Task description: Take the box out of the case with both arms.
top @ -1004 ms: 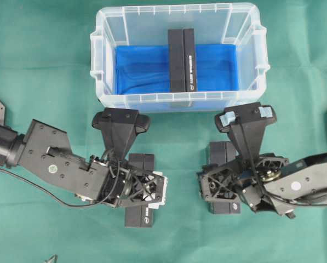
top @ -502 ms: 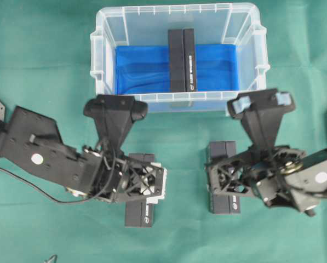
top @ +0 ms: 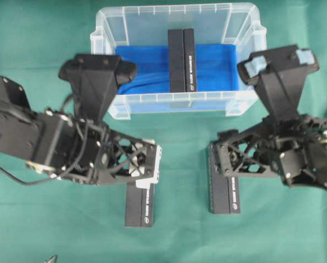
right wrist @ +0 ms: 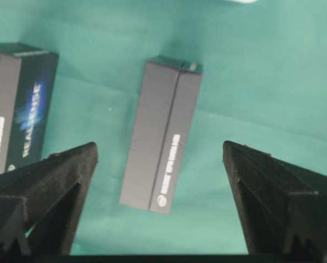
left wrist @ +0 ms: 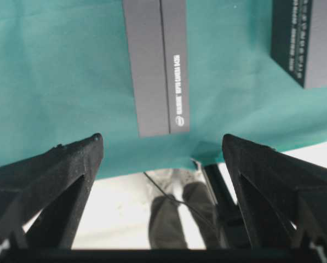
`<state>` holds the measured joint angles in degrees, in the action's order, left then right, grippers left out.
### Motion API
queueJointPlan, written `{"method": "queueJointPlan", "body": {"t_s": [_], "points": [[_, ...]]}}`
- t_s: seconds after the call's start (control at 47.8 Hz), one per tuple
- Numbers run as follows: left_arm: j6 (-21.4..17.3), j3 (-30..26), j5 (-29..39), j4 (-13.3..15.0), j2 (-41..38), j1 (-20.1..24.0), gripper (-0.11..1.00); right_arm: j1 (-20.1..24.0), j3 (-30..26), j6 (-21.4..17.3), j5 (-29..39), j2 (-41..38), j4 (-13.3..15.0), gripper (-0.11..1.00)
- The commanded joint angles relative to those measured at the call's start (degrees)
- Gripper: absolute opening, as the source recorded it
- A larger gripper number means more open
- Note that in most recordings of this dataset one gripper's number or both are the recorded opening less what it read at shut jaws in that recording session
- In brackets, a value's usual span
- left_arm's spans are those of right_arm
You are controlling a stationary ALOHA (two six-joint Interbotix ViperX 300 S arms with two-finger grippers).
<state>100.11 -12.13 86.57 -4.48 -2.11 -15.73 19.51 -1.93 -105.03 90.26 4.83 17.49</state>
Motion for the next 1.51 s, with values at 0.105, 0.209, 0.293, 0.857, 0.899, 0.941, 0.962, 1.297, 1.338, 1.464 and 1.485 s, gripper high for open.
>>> {"method": "queueJointPlan", "body": {"t_s": [0.105, 0.209, 0.293, 0.857, 0.899, 0.941, 0.962, 1.297, 1.338, 1.464, 1.485], "points": [[-1.6, -5.8, 2.8, -0.4, -0.3, 0.4, 0.87, -0.4, -4.7, 1.9, 4.0, 1.6, 0.4, 0.91], [-1.8, -6.5, 3.8, -1.1, -0.6, 0.5, 0.87, -0.4, -4.9, 2.1, 4.3, 1.6, 0.3, 0.91], [-1.8, -6.4, 4.1, -1.2, -0.6, 0.5, 0.87, -0.4, -4.9, 2.1, 4.3, 1.6, 0.1, 0.90], [-2.0, -5.8, 5.1, -1.2, 0.0, 0.3, 0.87, -0.2, -4.8, 2.2, 4.4, 1.8, -1.4, 0.89], [-1.9, -5.4, 5.9, -1.2, 0.4, 0.1, 0.87, -0.2, -4.6, 2.3, 4.2, 2.0, -2.0, 0.89], [-1.8, -5.2, 6.5, -1.2, 0.9, 0.0, 0.87, -0.2, -4.2, 2.5, 4.3, 2.4, -2.5, 0.89], [-1.7, -5.0, 6.8, -1.2, 1.1, -0.1, 0.87, 0.0, -3.8, 2.8, 4.4, 2.7, -2.7, 0.89], [-1.3, -0.1, 8.1, -1.0, 6.4, -0.4, 0.87, 0.2, 2.2, 2.2, 4.4, 9.3, -3.3, 0.89], [-1.2, 0.6, 8.1, -1.0, 7.0, -0.5, 0.87, 0.2, 3.3, 2.0, 4.4, 10.5, -3.4, 0.89], [0.0, 3.4, 8.1, -0.9, 9.4, -1.0, 0.87, 0.2, 5.8, 1.7, 4.3, 13.3, -3.6, 0.89], [0.3, 4.0, 8.1, -0.9, 9.8, -1.1, 0.87, 0.2, 6.2, 1.7, 4.4, 13.8, -3.6, 0.89]]}}
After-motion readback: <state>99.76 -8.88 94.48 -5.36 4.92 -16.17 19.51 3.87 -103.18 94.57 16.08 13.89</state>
